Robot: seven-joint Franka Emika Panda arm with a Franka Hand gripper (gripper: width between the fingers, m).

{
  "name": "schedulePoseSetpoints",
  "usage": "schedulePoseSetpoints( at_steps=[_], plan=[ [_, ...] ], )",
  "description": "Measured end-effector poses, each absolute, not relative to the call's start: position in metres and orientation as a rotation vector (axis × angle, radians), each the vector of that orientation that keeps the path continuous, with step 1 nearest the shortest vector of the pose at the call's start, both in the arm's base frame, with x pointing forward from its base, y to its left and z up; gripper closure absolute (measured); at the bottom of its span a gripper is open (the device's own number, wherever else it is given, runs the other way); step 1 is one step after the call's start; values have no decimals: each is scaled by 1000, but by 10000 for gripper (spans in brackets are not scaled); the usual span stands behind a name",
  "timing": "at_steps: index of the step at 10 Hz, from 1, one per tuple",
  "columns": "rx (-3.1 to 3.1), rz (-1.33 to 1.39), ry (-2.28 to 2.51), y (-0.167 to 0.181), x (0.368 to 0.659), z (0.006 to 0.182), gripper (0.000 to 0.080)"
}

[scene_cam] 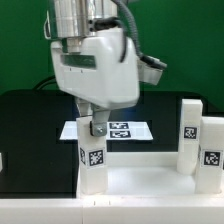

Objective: Assemble desk

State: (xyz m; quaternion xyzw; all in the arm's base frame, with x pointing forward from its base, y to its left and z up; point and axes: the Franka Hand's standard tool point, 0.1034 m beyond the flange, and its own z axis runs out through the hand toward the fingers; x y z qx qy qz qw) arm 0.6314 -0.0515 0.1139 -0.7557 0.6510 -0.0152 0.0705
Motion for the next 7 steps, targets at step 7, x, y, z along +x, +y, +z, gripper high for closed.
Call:
schedulePoseSetpoints(
  at_steps=[7],
  plan=[
    [-2474, -64, 1687, -50, 631, 112, 196]
  ],
)
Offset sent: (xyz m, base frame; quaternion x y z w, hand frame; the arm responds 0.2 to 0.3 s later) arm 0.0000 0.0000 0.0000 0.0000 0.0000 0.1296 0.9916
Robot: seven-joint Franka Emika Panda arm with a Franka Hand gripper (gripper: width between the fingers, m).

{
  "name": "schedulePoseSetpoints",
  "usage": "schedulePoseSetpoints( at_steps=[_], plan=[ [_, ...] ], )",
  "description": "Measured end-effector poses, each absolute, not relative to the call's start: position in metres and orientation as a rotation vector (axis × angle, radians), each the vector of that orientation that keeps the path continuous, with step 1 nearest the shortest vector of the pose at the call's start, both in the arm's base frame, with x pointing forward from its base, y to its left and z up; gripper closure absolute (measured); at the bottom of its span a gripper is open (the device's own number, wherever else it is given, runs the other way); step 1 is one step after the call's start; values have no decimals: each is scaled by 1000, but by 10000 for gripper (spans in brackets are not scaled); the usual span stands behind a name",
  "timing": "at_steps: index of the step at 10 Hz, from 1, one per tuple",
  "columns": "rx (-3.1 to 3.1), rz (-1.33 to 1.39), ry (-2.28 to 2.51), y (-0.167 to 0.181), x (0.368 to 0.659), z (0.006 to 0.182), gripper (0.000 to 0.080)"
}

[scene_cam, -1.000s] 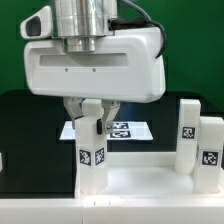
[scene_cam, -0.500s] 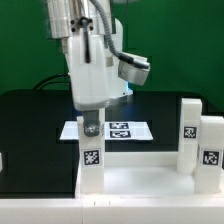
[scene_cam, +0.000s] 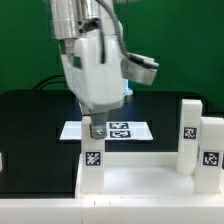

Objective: Assemble desk

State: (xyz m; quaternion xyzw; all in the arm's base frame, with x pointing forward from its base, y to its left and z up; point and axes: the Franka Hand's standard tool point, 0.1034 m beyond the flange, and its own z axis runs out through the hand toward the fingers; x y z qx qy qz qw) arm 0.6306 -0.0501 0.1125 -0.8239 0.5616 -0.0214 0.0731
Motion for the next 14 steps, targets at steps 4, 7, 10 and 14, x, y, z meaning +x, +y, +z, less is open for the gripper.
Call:
schedulePoseSetpoints(
  at_steps=[4, 7, 10, 14],
  plan=[
    [-2787, -101, 1143, -52, 629, 111, 152],
    [-3001, -138, 436, -52, 631, 111, 150],
    [-3001, -135, 428, -56, 630, 111, 336],
    [-2911, -121, 827, -57, 630, 111, 515]
  ],
)
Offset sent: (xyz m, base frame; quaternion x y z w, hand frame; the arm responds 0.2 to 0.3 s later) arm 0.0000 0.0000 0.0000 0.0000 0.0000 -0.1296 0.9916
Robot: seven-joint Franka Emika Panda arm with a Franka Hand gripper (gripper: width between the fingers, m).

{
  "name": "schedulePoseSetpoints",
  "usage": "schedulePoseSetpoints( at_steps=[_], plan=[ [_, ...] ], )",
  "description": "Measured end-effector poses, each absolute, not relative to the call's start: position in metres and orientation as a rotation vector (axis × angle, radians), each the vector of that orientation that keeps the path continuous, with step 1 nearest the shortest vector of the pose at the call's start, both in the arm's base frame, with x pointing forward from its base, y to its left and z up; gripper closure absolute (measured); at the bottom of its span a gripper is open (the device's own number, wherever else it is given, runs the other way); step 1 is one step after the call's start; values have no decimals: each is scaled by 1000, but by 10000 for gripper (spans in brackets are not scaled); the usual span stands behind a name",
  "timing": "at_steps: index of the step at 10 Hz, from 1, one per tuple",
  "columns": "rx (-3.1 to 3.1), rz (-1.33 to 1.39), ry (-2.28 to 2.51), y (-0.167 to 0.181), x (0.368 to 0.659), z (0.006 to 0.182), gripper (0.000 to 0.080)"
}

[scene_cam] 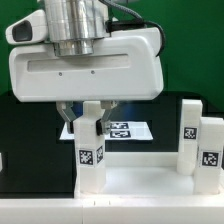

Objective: Assemble desk

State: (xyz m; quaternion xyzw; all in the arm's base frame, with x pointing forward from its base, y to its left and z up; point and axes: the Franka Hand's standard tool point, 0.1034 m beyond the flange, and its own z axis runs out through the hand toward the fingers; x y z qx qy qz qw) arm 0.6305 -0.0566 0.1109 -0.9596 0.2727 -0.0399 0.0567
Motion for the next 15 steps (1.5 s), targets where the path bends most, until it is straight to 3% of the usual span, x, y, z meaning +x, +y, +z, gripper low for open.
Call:
schedulePoseSetpoints(
  at_steps=[5, 15],
  plan=[
    [-2237, -18, 2002, -50, 631, 110, 515],
    [-1527, 48, 2581, -52, 629, 111, 501]
  ],
)
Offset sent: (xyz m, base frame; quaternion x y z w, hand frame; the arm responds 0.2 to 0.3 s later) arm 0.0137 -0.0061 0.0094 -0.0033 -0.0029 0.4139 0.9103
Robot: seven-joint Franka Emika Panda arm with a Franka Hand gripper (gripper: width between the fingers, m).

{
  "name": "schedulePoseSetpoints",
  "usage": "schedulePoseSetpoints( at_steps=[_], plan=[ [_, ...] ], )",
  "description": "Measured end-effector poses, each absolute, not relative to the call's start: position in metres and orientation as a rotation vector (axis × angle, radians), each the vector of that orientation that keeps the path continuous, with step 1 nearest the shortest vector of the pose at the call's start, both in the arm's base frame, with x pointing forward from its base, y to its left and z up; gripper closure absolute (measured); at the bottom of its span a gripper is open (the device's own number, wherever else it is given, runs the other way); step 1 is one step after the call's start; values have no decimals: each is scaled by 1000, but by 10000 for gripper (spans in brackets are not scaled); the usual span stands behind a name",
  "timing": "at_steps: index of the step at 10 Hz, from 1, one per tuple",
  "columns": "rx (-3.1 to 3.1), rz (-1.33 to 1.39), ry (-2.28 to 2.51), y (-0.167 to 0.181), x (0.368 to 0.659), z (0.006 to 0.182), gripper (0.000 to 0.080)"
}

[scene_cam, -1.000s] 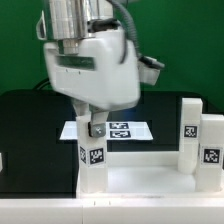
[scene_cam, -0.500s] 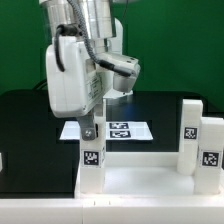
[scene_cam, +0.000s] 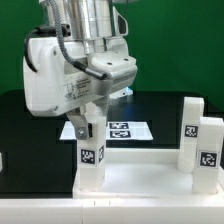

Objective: Assemble desk

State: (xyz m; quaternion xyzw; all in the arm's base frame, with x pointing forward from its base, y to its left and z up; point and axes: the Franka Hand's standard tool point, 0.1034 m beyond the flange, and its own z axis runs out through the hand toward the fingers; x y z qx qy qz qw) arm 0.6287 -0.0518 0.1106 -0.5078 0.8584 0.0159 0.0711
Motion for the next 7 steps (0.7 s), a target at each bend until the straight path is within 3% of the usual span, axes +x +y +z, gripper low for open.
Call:
schedulePoseSetpoints(
  at_steps=[2, 3, 4, 5, 6, 7],
  plan=[
    [-1536, 49, 2576, -51, 629, 111, 498],
    [-1541, 47, 2560, -45, 631, 118, 313],
    [-1543, 38, 2526, -43, 637, 134, 313],
    [-1535, 31, 2497, -41, 641, 152, 185],
    [-1534, 28, 2473, -40, 642, 165, 157],
    [-1533, 27, 2471, -40, 642, 166, 157]
  ],
)
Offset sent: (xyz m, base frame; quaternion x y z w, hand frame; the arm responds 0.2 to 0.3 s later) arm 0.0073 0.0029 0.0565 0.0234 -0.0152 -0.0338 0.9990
